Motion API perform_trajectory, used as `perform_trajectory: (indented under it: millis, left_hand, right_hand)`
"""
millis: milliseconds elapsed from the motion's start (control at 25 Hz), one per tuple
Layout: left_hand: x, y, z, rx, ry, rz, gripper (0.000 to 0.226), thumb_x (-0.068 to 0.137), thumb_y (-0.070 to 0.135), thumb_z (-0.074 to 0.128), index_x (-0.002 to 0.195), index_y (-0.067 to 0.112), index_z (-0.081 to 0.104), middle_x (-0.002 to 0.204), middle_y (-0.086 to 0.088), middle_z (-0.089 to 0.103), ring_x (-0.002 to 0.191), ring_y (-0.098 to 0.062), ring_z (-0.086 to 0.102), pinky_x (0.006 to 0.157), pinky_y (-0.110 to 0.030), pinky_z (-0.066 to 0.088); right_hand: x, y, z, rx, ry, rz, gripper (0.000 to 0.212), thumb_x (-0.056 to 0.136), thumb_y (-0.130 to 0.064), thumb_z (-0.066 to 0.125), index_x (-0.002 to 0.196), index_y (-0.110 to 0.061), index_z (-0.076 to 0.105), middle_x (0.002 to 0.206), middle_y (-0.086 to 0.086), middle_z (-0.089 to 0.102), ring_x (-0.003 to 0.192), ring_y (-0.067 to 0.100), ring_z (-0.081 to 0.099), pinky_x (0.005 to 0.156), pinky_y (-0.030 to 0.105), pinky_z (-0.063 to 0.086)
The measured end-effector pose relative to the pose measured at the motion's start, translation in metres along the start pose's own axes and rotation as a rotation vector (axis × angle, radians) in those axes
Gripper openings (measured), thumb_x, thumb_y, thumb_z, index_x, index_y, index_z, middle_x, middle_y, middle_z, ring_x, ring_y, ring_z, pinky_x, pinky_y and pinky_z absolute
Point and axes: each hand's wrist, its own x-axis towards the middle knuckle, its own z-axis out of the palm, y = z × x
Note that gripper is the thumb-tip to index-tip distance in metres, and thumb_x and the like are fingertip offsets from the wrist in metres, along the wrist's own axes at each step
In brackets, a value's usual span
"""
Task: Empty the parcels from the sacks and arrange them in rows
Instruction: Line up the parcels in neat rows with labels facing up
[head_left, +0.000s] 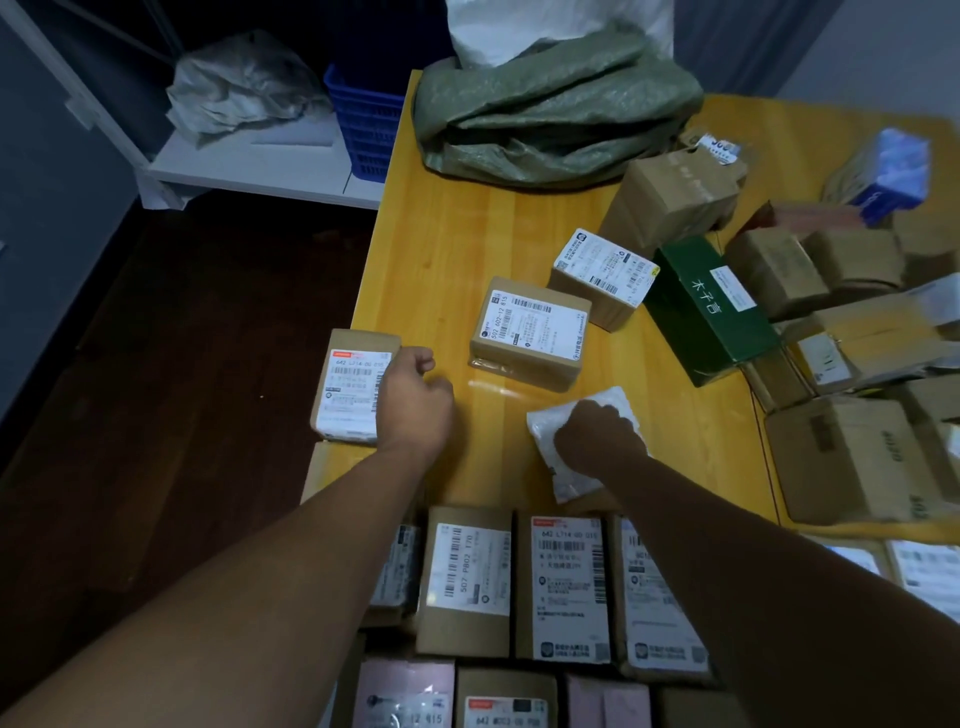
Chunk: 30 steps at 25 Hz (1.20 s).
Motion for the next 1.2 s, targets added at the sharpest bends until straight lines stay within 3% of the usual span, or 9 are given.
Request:
perform_trajectory:
  millis: [80, 160, 320, 400, 560, 640, 800, 1000, 1200]
  left_hand:
    - [0.002, 0.006, 0.007, 0.000, -0.008, 0.001, 0.034, 0.092, 0.007, 0.059, 0.125, 0.013, 0.058, 0.122, 0.000, 0.061, 0.114, -0.017, 0.056, 0.100, -0.034, 0.046]
    - [0.002, 0.007, 0.010, -0.006, -0.005, -0.010, 0.038, 0.090, -0.001, 0.054, 0.126, 0.011, 0.058, 0.121, -0.001, 0.062, 0.114, -0.018, 0.056, 0.101, -0.035, 0.046]
    - [0.008, -0.001, 0.006, -0.055, 0.070, -0.016, 0.045, 0.083, -0.010, 0.045, 0.120, 0.011, 0.060, 0.115, -0.002, 0.064, 0.112, -0.018, 0.059, 0.099, -0.033, 0.047]
    - [0.010, -0.003, 0.001, -0.073, 0.124, -0.008, 0.043, 0.083, -0.010, 0.044, 0.117, 0.010, 0.062, 0.111, -0.002, 0.065, 0.109, -0.017, 0.060, 0.096, -0.024, 0.043]
    - [0.011, 0.003, -0.017, -0.080, 0.187, 0.022, 0.036, 0.086, -0.008, 0.048, 0.113, 0.010, 0.063, 0.107, 0.002, 0.062, 0.106, -0.015, 0.059, 0.094, -0.023, 0.045]
    - [0.010, 0.002, -0.028, -0.011, 0.214, 0.048, 0.037, 0.086, -0.006, 0.050, 0.115, 0.011, 0.062, 0.115, 0.000, 0.059, 0.112, -0.018, 0.055, 0.095, -0.026, 0.043]
    - [0.006, -0.007, -0.048, 0.210, 0.246, 0.055, 0.047, 0.081, -0.001, 0.055, 0.125, 0.014, 0.060, 0.132, -0.006, 0.049, 0.126, -0.025, 0.040, 0.105, -0.035, 0.037]
    - [0.000, -0.024, -0.064, 0.428, 0.182, -0.026, 0.065, 0.078, 0.014, 0.067, 0.141, 0.020, 0.050, 0.154, -0.010, 0.033, 0.142, -0.032, 0.025, 0.119, -0.051, 0.017]
    - [-0.006, -0.034, -0.071, 0.540, -0.069, -0.111, 0.075, 0.076, 0.022, 0.067, 0.145, 0.030, 0.039, 0.165, -0.011, 0.005, 0.150, -0.034, 0.003, 0.120, -0.058, 0.007]
  right_hand:
    - [0.005, -0.008, -0.009, 0.104, 0.236, -0.063, 0.035, 0.093, -0.013, 0.056, 0.126, -0.005, 0.049, 0.125, 0.016, 0.047, 0.120, 0.036, 0.047, 0.094, 0.042, 0.045]
    - [0.017, -0.018, -0.018, 0.116, 0.377, -0.195, 0.053, 0.086, -0.007, 0.060, 0.135, -0.003, 0.043, 0.137, 0.021, 0.038, 0.126, 0.039, 0.039, 0.096, 0.046, 0.044]
    - [0.040, -0.029, -0.019, -0.063, 0.186, -0.289, 0.063, 0.085, -0.009, 0.059, 0.143, -0.004, 0.036, 0.152, 0.024, 0.026, 0.135, 0.044, 0.032, 0.111, 0.049, 0.037]
    - [0.036, -0.034, -0.015, -0.105, 0.165, -0.259, 0.055, 0.088, -0.016, 0.058, 0.139, -0.008, 0.039, 0.146, 0.021, 0.031, 0.124, 0.043, 0.042, 0.101, 0.044, 0.041]
    - [0.017, -0.050, -0.008, -0.153, 0.368, -0.295, 0.037, 0.088, -0.039, 0.055, 0.111, -0.011, 0.061, 0.110, 0.012, 0.054, 0.105, 0.032, 0.051, 0.079, 0.038, 0.042]
    - [0.017, -0.056, -0.004, -0.132, 0.450, -0.299, 0.041, 0.086, -0.041, 0.057, 0.114, -0.012, 0.063, 0.113, 0.013, 0.053, 0.107, 0.033, 0.048, 0.083, 0.039, 0.039]
    - [0.021, -0.062, 0.004, -0.108, 0.205, -0.185, 0.059, 0.087, -0.039, 0.062, 0.138, -0.019, 0.040, 0.140, 0.018, 0.038, 0.132, 0.039, 0.033, 0.107, 0.052, 0.035]
    - [0.012, -0.072, 0.004, -0.221, 0.210, -0.172, 0.058, 0.088, -0.044, 0.059, 0.139, -0.021, 0.041, 0.137, 0.018, 0.042, 0.130, 0.038, 0.036, 0.106, 0.051, 0.035]
    - [0.025, -0.073, -0.006, -0.136, 0.119, -0.043, 0.067, 0.081, -0.044, 0.068, 0.136, -0.019, 0.040, 0.151, 0.020, 0.023, 0.140, 0.041, 0.021, 0.113, 0.056, 0.027]
